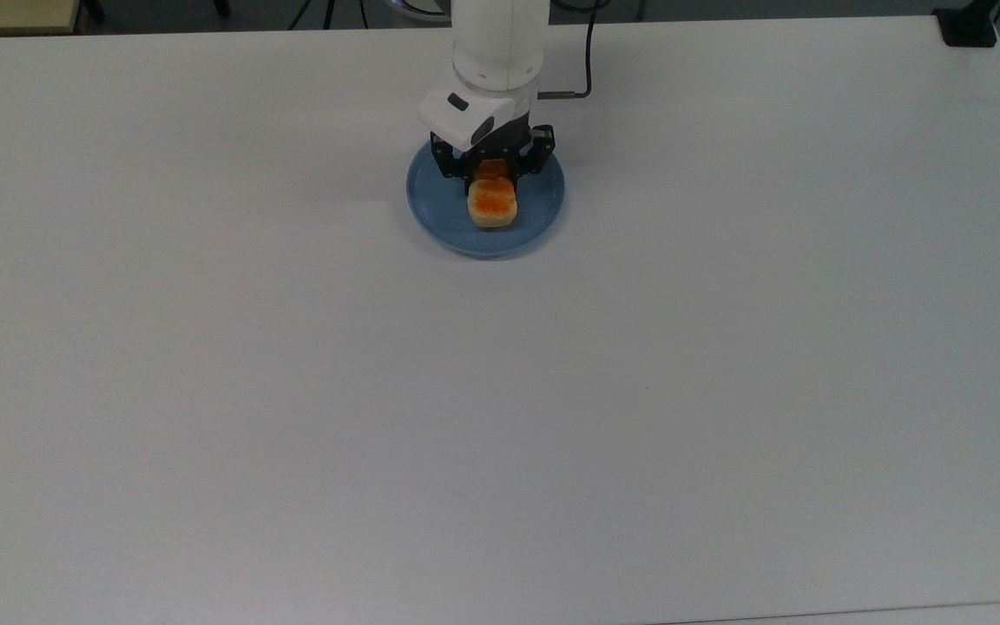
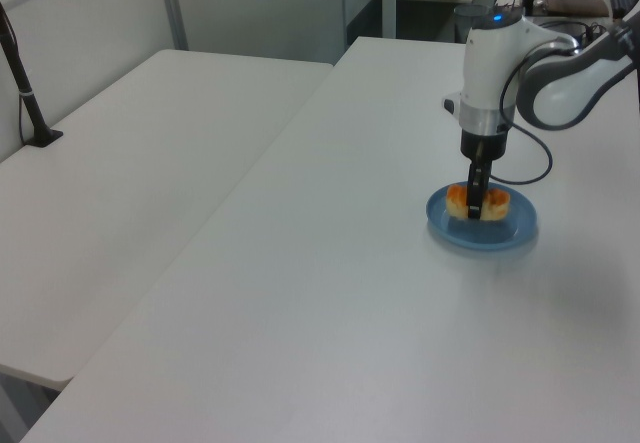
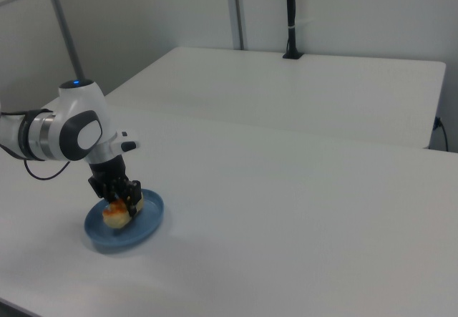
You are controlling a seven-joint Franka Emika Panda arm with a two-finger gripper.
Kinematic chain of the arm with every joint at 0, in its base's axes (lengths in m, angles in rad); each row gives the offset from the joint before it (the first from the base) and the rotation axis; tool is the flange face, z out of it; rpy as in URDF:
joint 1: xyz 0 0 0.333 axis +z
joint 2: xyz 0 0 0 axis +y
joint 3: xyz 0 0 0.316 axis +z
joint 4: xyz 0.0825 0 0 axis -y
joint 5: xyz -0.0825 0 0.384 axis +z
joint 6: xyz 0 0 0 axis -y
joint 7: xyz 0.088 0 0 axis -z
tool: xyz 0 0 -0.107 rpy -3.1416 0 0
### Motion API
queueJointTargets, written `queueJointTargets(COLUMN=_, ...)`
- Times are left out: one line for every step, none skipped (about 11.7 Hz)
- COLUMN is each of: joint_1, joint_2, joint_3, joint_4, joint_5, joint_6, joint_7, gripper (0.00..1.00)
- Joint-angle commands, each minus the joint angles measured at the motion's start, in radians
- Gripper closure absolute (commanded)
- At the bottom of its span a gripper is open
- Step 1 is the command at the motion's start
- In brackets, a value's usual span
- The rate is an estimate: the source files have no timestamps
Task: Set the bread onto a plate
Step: 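Lower the bread onto the plate and open the gripper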
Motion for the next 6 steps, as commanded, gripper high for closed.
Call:
queueJointTargets(joint_1=0.015, joint_2=0.031, joint_3=-0.009, joint_4=-0.015, joint_5=-0.059, joint_6=0.058, joint_7=0.089, gripper=0.40)
queueJointTargets(joint_1=0.013, joint_2=0.028, joint_3=-0.009, joint_4=-0.015, joint_5=-0.059, joint_6=0.058, joint_7=0.089, gripper=0.27)
queueJointTargets(joint_1=0.015, joint_2=0.025, joint_3=-0.009, joint_4=-0.015, joint_5=-0.059, joint_6=0.057, joint_7=0.091, gripper=0.13)
queueJointTargets(joint_1=0.012, joint_2=0.015, joint_3=-0.009, joint_4=-0.012, joint_5=-0.059, joint_6=0.047, joint_7=0.091, gripper=0.00)
queueJointTargets(joint_1=0.006, joint_2=-0.002, joint_3=-0.009, joint_4=0.007, joint_5=-0.059, joint_6=0.022, joint_7=0.091, gripper=0.00)
queueJointTargets(joint_1=0.003, joint_2=-0.019, joint_3=-0.009, joint_4=0.055, joint_5=-0.059, joint_6=-0.064, joint_7=0.091, gripper=0.00)
